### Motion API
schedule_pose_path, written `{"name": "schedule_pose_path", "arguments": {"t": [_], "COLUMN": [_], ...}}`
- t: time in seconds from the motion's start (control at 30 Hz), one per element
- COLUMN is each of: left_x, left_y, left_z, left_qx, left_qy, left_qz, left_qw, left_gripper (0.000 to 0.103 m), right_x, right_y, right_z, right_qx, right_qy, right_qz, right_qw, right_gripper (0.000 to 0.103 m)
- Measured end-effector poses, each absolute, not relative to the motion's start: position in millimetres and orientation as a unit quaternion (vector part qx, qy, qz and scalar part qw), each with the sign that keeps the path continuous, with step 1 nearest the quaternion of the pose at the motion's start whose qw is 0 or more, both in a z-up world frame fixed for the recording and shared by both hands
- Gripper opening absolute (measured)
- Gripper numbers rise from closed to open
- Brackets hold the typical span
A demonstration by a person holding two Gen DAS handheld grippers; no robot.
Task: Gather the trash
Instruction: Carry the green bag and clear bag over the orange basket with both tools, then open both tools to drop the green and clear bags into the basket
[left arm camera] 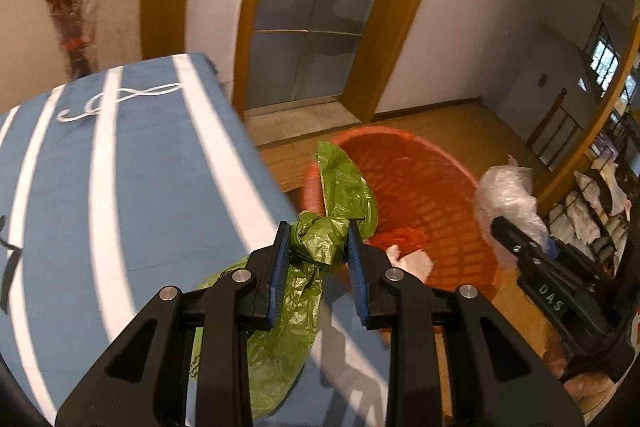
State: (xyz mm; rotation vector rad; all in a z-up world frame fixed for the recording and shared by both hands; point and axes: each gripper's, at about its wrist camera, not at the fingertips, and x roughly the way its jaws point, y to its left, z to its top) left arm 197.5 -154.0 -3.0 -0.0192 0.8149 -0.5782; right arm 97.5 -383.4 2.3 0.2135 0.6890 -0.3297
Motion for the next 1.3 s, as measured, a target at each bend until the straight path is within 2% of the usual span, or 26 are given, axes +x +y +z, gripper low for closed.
{"name": "schedule_pose_path", "arguments": {"t": [0.27,0.63,0.8,0.9,0.97,1.17,1.3], "left_x": [203,217,223,226,227,227,225], "left_y": [-199,-221,-222,-220,-219,-211,-201], "left_z": [-9,-10,-15,-20,-21,-22,-17], "left_qx": [-0.006,-0.021,-0.034,-0.036,-0.038,-0.039,-0.033], "left_qy": [0.400,0.407,0.420,0.428,0.430,0.434,0.425], "left_qz": [-0.304,-0.318,-0.312,-0.308,-0.306,-0.297,-0.286], "left_qw": [0.865,0.856,0.852,0.849,0.848,0.850,0.858], "left_gripper": [0.027,0.027,0.029,0.032,0.041,0.044,0.049], "right_x": [100,108,113,114,114,111,101], "right_y": [-411,-434,-438,-441,-442,-443,-444], "right_z": [1,1,2,1,0,-1,2], "right_qx": [0.127,0.155,0.157,0.161,0.163,0.163,0.163], "right_qy": [0.331,0.323,0.317,0.317,0.319,0.321,0.316], "right_qz": [-0.159,-0.151,-0.147,-0.146,-0.146,-0.150,-0.156], "right_qw": [0.921,0.921,0.924,0.923,0.922,0.921,0.922], "right_gripper": [0.037,0.037,0.043,0.048,0.052,0.060,0.067]}}
